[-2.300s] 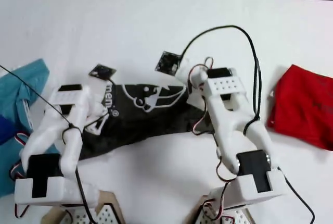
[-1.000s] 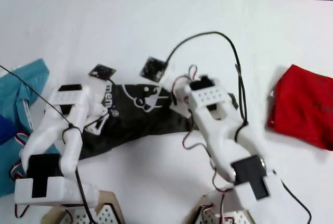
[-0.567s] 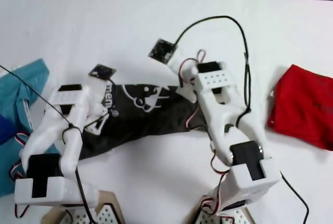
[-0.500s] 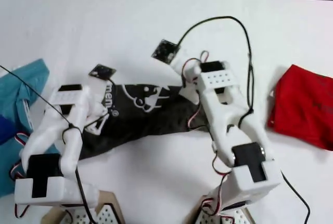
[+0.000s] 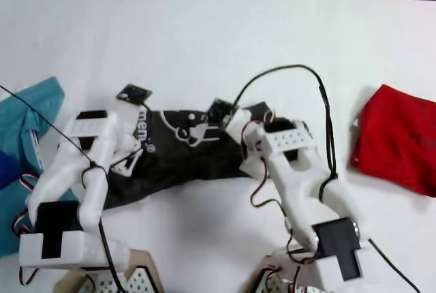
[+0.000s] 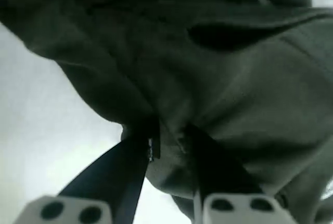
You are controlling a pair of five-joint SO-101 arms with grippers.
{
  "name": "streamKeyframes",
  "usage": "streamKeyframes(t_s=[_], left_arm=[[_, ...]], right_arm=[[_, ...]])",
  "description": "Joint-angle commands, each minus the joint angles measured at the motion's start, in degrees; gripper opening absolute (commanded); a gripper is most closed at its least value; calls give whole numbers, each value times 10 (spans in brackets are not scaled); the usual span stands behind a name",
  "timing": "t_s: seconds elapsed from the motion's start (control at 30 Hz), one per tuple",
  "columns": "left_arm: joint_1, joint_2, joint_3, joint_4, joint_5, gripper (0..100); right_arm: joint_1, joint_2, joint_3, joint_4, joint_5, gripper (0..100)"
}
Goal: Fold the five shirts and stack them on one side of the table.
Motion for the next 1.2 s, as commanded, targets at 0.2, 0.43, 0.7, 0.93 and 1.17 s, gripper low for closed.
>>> streamKeyframes(t_s=[0.2, 0.43, 0.7, 0.93, 1.17], left_arm=[[6, 2, 0, -17, -4, 138], [6, 2, 0, -17, -4, 138], [6, 2, 0, -17, -4, 138], [7, -3, 2, 8, -17, 137], [-15, -85, 15, 103, -69, 135]], right_arm=[[-2, -22, 71, 75, 19, 94], [11, -167, 67, 145, 48, 97], [6, -299, 73, 106, 43, 98], [7, -204, 90, 7, 25, 95], [11, -75, 62, -96, 22, 95]])
